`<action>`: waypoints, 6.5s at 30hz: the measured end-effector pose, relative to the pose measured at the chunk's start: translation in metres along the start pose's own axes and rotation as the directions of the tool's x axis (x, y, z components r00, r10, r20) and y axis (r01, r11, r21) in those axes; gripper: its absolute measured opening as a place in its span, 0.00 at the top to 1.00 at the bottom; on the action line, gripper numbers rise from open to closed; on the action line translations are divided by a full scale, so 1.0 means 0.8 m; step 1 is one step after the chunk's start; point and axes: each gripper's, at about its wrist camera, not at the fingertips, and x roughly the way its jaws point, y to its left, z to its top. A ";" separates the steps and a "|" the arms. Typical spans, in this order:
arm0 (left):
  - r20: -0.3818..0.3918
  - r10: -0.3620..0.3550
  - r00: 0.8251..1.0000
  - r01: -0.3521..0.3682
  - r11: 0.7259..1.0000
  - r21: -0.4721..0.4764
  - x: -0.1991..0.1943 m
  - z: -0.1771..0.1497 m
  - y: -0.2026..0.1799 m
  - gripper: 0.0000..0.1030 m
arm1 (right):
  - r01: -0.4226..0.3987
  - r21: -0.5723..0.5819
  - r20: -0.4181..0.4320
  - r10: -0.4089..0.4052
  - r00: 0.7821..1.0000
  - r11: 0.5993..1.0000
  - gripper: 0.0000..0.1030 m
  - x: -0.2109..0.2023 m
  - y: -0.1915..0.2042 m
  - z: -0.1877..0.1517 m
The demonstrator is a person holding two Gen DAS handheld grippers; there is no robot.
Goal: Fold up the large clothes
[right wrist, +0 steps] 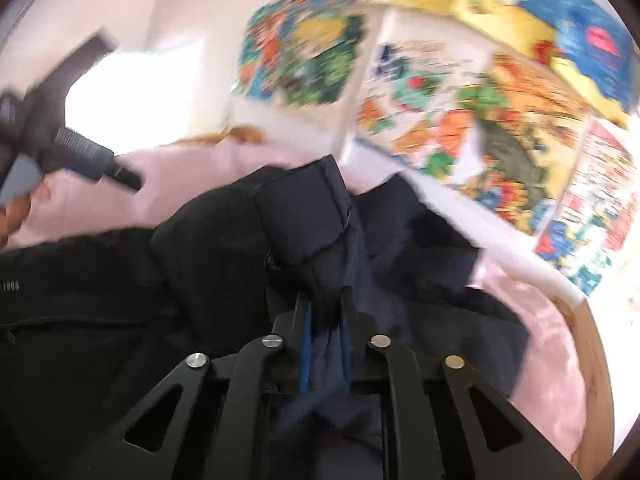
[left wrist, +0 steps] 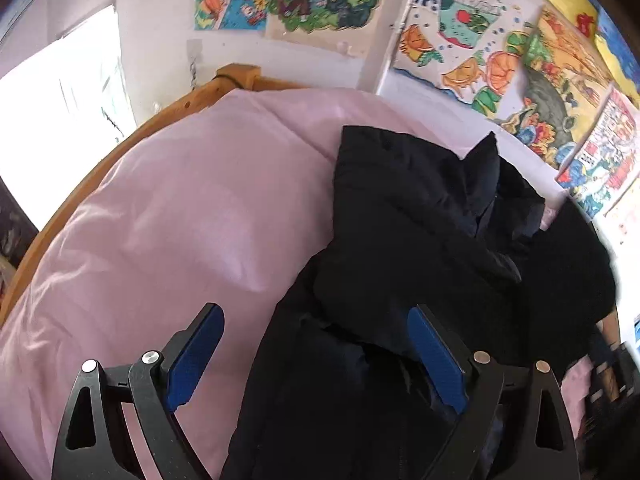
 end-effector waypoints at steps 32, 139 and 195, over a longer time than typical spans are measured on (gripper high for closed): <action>-0.110 0.112 0.988 -0.070 0.942 0.328 0.116 -0.009 -0.098 0.09 | -0.058 0.753 -0.225 0.339 0.914 0.656 0.91 0.071 -0.258 -0.209; -0.048 -0.175 0.983 0.179 0.891 0.418 0.133 -0.018 -0.151 0.93 | -0.056 0.294 0.047 0.044 0.998 0.954 0.90 0.027 -0.210 -0.003; 0.045 -0.233 0.971 0.159 0.777 0.609 0.156 -0.003 -0.186 0.62 | 0.106 0.124 -0.218 -0.077 0.973 0.987 0.73 0.132 -0.154 -0.093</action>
